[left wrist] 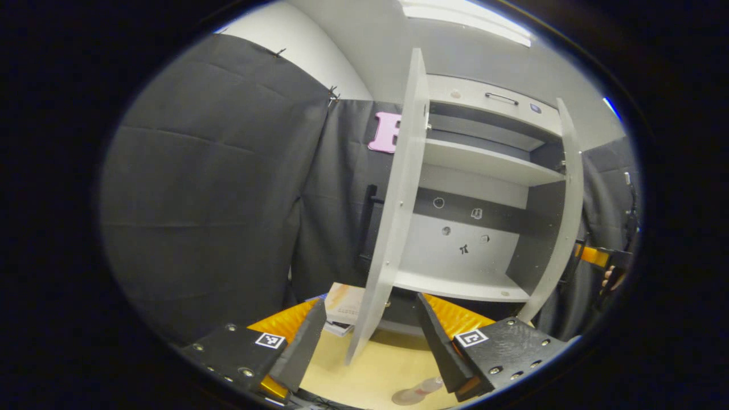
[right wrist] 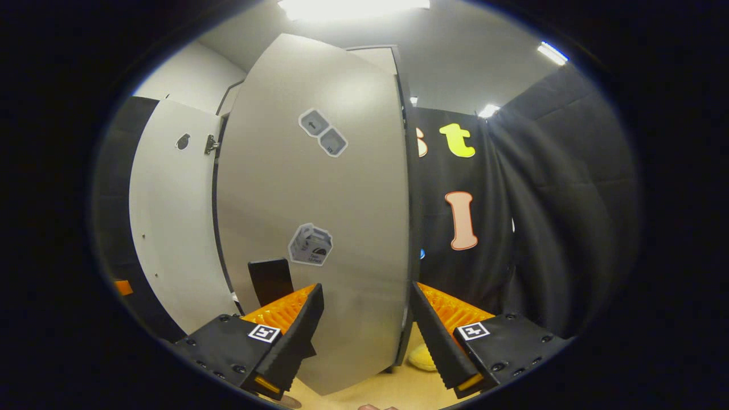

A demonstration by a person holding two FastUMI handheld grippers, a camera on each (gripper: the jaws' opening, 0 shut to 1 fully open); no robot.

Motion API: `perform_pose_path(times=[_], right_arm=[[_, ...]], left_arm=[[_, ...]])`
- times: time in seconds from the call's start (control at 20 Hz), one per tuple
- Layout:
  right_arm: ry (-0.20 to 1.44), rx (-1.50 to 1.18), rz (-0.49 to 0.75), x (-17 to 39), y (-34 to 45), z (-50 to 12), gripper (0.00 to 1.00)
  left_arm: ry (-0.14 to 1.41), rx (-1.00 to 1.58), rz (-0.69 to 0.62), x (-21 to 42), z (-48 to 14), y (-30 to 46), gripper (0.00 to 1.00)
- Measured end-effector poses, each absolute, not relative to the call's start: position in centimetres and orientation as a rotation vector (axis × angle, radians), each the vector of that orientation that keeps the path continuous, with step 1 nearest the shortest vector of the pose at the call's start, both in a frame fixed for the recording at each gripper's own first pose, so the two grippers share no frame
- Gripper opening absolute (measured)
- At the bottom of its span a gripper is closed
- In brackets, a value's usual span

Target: Grasp the bottle in the cabinet with the left hand and place it on the coaster, then close the right door with the right hand and the left door with the left hand.

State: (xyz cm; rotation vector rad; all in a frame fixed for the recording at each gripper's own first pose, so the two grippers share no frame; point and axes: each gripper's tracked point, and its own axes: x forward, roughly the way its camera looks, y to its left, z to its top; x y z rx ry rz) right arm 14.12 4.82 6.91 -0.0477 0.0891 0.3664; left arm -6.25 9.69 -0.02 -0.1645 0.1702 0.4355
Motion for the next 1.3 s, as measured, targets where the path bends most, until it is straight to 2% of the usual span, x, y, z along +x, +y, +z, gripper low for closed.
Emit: perform_pose_path(times=[0.05, 0.6, 0.9, 0.95, 1.3], right_arm=[[0.105, -0.017, 0.398, 14.0, 6.3, 6.8, 0.97], [0.081, -0.064, 0.433, 11.6, 10.1, 5.7, 0.97], [0.114, -0.045, 0.38, 11.2, 9.4, 3.1, 0.97], [0.121, -0.049, 0.365, 11.1, 9.1, 2.6, 0.97], [0.203, -0.03, 0.23, 10.3, 6.9, -1.3, 0.97]], left_arm=[[0.172, -0.157, 0.443, -6.7, 0.0, 10.5, 0.92], [0.138, -0.153, 0.544, -9.8, 0.0, 18.8, 0.92], [0.11, -0.09, 0.526, -8.0, 1.3, 23.1, 0.92], [0.103, -0.094, 0.528, -7.5, 1.8, 23.9, 0.99], [0.06, -0.092, 0.44, -1.5, 3.3, 27.0, 0.99]])
